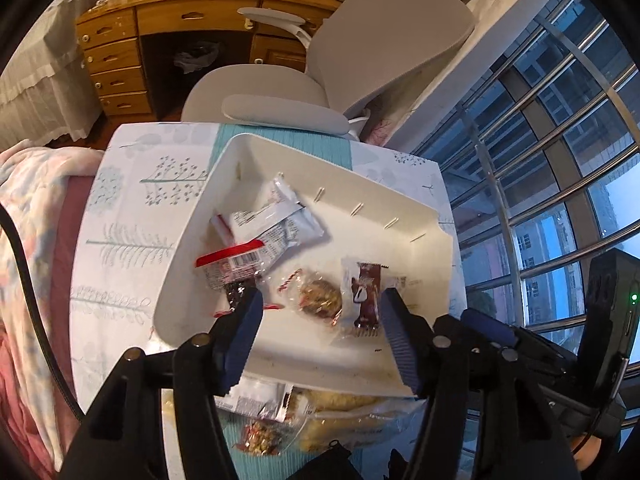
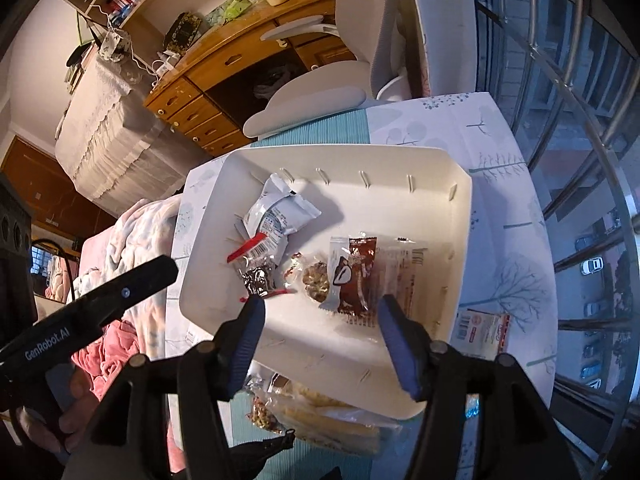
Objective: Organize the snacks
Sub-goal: 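Carry both packets into the white basket and open both tools to release them, then withdraw both open tools from the basket back over the table snacks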
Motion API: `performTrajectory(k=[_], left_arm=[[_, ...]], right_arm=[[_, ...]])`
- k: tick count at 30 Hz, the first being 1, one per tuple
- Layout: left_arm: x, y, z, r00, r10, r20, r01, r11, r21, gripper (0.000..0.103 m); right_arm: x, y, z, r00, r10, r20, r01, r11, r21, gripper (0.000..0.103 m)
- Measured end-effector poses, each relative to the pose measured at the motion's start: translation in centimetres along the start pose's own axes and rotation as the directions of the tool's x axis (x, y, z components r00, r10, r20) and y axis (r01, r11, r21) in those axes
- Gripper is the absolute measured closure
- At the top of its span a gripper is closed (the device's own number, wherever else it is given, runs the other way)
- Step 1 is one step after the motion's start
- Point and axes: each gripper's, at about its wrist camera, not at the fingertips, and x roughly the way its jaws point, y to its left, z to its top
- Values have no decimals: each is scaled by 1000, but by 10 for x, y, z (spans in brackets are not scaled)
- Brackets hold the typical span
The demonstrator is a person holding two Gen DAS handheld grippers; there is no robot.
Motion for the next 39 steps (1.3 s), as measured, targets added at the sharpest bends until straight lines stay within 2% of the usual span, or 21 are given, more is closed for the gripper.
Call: performTrajectory(k=[8,22,29,39], left_arm=[[-36,21,-30,1000,-12,26,12,1000,-6,40],[-98,77,-108,1000,-24,17,23,999,41,35],[-109,102,-140,1000,-30,-11,30,998,59,33],[-104,117,-173,997,-33,-74,40,996,84,23]], right_arm=[[-18,16,-30,999,-14,32,13,1000,25,44],[-34,62,-125,996,-43,76,36,994,99,43],[-28,71,-177,996,-64,59,54,986,158,39],[-20,64,-233,994,-107,36,96,968,232,38]])
